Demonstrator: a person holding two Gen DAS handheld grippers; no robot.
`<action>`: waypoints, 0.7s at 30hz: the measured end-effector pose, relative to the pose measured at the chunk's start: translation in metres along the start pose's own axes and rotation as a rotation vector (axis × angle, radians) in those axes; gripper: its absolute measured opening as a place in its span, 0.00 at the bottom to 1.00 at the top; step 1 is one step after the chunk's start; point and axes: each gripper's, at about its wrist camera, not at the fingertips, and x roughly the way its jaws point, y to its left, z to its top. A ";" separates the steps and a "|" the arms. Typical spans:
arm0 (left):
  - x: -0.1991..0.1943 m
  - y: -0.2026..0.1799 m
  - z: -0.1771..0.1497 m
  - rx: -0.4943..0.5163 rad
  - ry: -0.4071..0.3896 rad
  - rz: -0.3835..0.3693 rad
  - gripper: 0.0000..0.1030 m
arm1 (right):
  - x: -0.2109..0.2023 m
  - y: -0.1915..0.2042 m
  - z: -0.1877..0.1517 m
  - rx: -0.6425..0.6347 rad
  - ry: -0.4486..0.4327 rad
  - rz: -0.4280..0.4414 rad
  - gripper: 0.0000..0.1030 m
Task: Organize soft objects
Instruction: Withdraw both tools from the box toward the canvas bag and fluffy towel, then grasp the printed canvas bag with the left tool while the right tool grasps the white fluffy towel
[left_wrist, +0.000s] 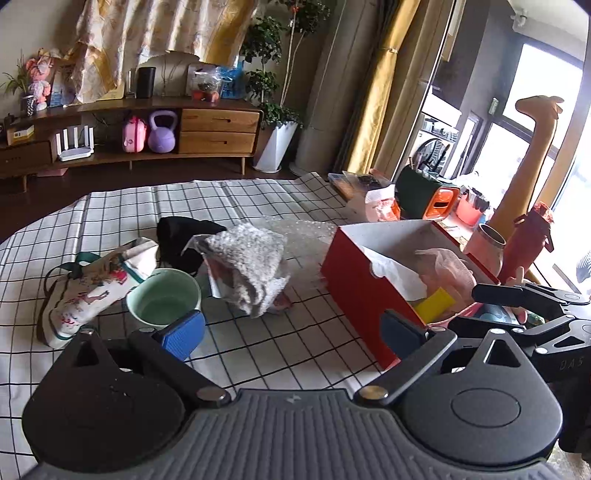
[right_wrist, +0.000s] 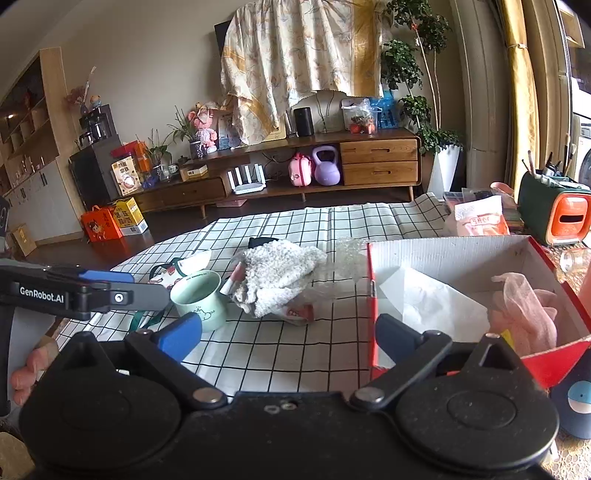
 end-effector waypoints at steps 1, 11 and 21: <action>-0.001 0.009 0.000 -0.010 -0.003 0.011 0.99 | 0.003 0.002 0.001 -0.002 0.001 0.006 0.98; 0.006 0.091 0.004 -0.022 -0.027 0.156 0.99 | 0.049 0.020 0.022 -0.048 0.002 -0.010 1.00; 0.049 0.146 -0.005 -0.084 -0.002 0.242 0.99 | 0.115 0.026 0.043 -0.065 0.078 0.005 1.00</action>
